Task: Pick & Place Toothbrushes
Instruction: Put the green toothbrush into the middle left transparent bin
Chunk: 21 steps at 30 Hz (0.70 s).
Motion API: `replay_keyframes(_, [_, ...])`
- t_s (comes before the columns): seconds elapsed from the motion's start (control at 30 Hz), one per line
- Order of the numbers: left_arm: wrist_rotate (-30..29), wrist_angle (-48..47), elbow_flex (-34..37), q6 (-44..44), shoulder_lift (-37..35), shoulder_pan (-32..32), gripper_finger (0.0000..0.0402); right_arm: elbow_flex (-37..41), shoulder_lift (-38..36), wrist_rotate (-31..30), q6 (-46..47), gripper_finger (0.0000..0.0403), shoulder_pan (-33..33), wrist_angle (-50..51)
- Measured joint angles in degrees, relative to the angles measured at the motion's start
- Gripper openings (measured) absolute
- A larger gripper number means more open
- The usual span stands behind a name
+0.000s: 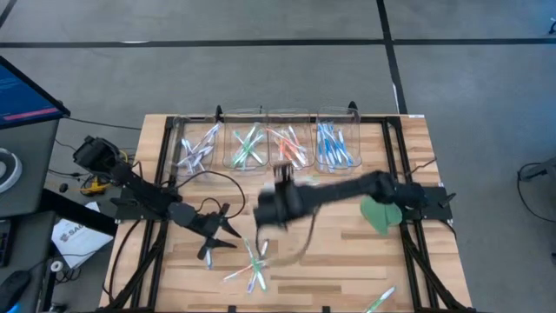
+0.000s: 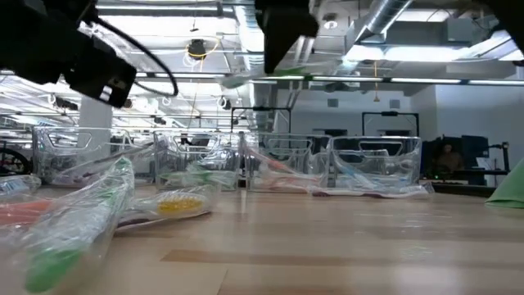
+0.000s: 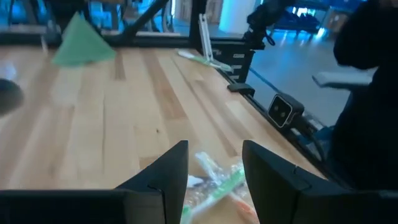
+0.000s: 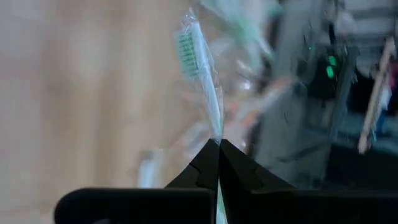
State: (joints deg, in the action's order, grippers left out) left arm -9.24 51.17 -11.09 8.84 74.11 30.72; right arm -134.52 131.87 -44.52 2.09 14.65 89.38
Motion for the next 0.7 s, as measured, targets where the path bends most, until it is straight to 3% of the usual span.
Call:
replay_keyframes(0.17, [-0.04,-0.09,0.0,-5.21,-1.36,0.0,0.0144,-0.43,-2.91,0.85,-4.62,0.0,-10.9,-8.41])
replay_keyframes(0.33, [-0.06,-0.02,0.31,-5.13,-1.36,0.0,0.0144,-0.39,-2.47,12.17,-12.86,0.0,-19.85,-27.25])
replay_keyframes(0.5, [-0.22,0.05,0.31,-5.0,-1.36,0.0,0.0144,-0.42,-2.07,17.72,-11.41,0.0,-24.26,-39.44])
replay_keyframes(0.7, [-0.22,0.11,1.03,-4.8,-1.38,0.0,0.0144,0.4,-2.12,20.77,-6.02,0.0,-25.46,-45.57])
